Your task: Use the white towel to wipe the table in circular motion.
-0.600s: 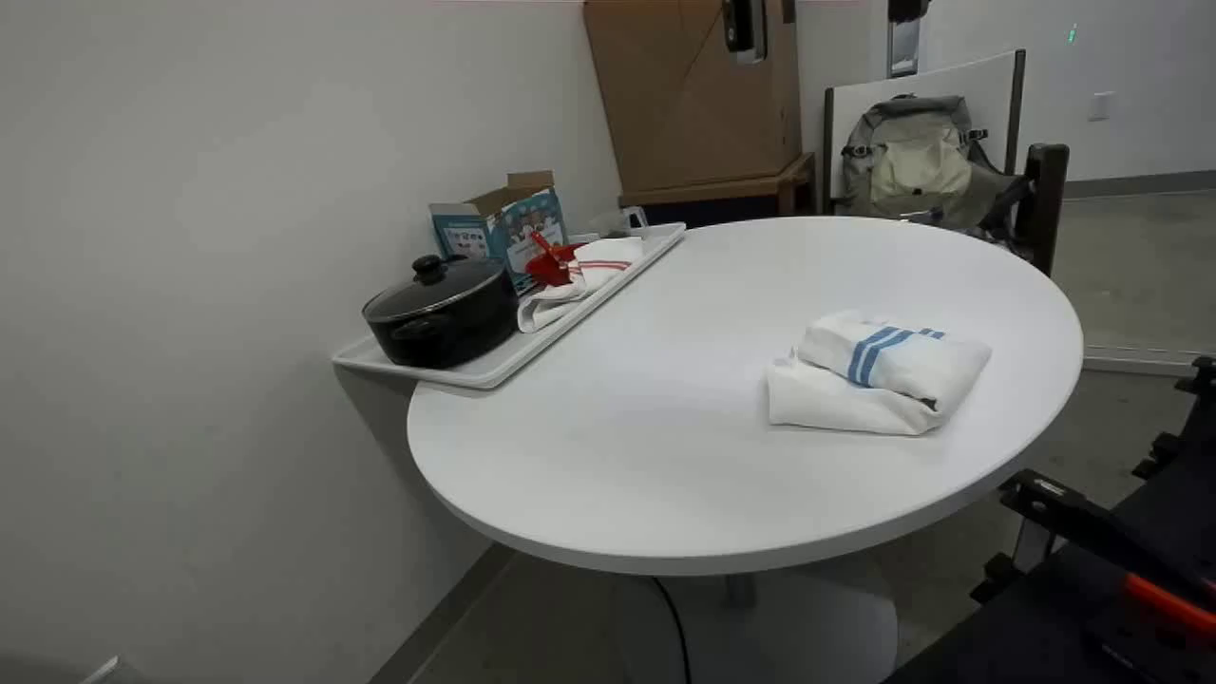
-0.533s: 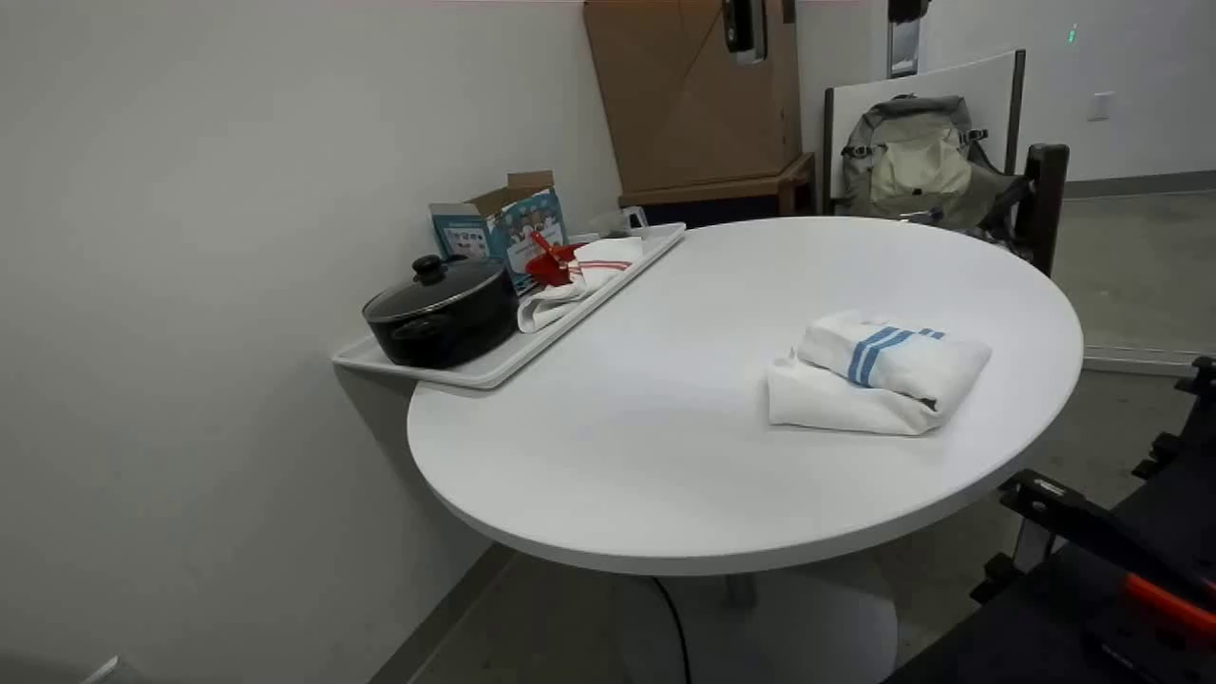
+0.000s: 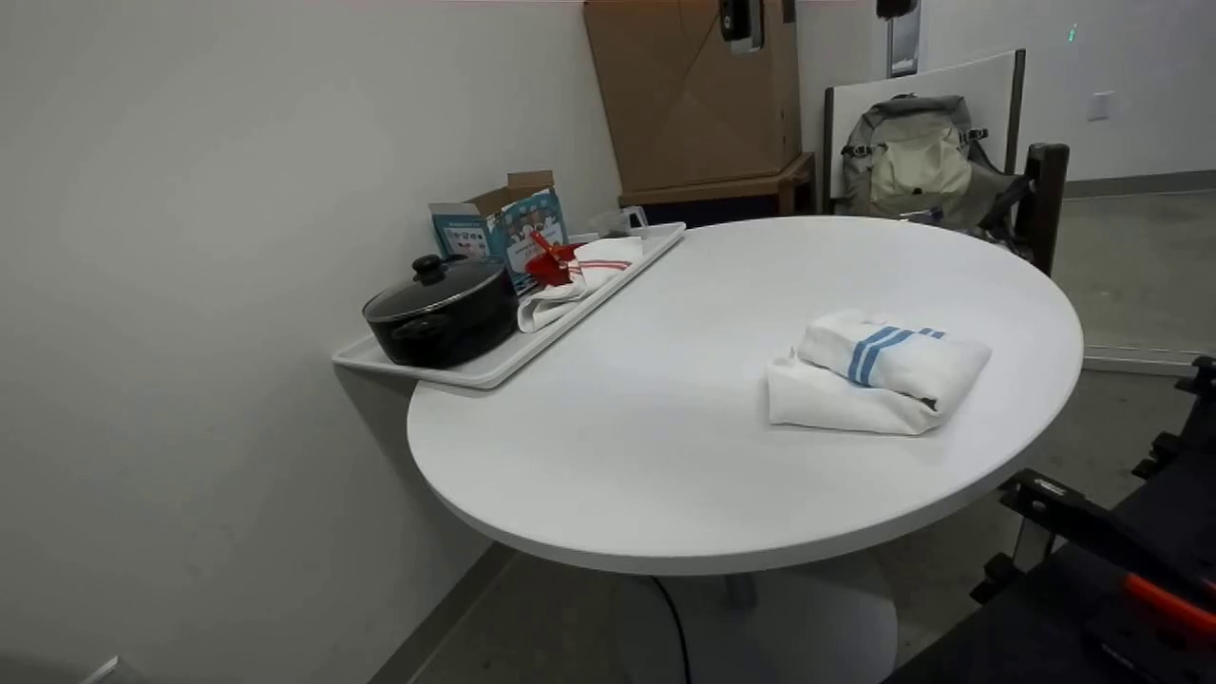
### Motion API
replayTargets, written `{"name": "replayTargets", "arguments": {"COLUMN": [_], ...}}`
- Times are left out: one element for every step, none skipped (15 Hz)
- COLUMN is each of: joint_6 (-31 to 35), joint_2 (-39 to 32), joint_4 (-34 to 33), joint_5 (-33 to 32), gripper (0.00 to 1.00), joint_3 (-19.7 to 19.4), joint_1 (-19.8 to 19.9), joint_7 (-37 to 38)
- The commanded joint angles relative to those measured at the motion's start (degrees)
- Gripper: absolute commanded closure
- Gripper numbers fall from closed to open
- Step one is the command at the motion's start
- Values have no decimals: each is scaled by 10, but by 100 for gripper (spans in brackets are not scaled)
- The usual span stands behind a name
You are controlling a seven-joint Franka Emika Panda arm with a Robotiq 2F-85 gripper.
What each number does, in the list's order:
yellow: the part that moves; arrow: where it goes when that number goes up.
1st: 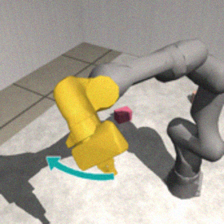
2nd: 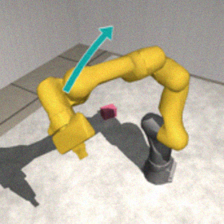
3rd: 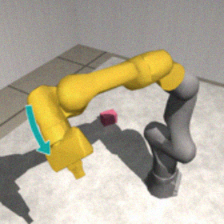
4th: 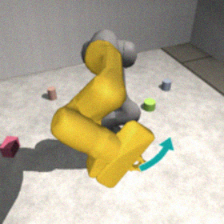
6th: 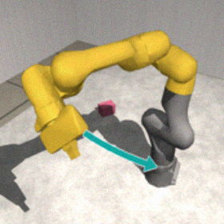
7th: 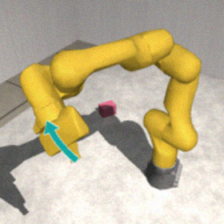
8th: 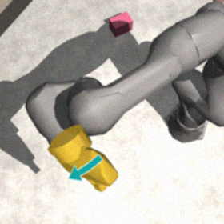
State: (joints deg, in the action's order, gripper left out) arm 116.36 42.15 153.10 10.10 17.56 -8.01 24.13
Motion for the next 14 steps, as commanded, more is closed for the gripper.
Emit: {"name": "replayTargets", "arguments": {"joint_6": [20, 22, 22, 24, 27, 30, 39, 46, 55, 62, 71, 78, 87, 94], "joint_2": [16, 13, 6, 1, -8, -13, -25, -31, -44, -56, -72, -85, -101, -118], "joint_4": [3, 1, -4, -6, -8, -8, -6, -4, -1, 0, 0, -1, -2, -6], "joint_5": [-7, -12, -20, -29, -39, -49, -60, -69, -79, -88, -91, -95, -97, -100], "gripper": [0, 0, 0, 0, 0, 0, 0, 0, 0, 0, 0, 0, 0, 0], "joint_3": [-49, -61, -69, -74, -81, -86, -91, -95, -101, -104, -114, -119, -126, -130], "joint_1": [-28, -32, -28, -22, -14, -7, 3, 10, 19, 27, 33, 38, 43, 47], "joint_7": [-112, -143, -166, -181, -192, -201, -204, -205, -206, -204, -210, -213, -219, -222]}}
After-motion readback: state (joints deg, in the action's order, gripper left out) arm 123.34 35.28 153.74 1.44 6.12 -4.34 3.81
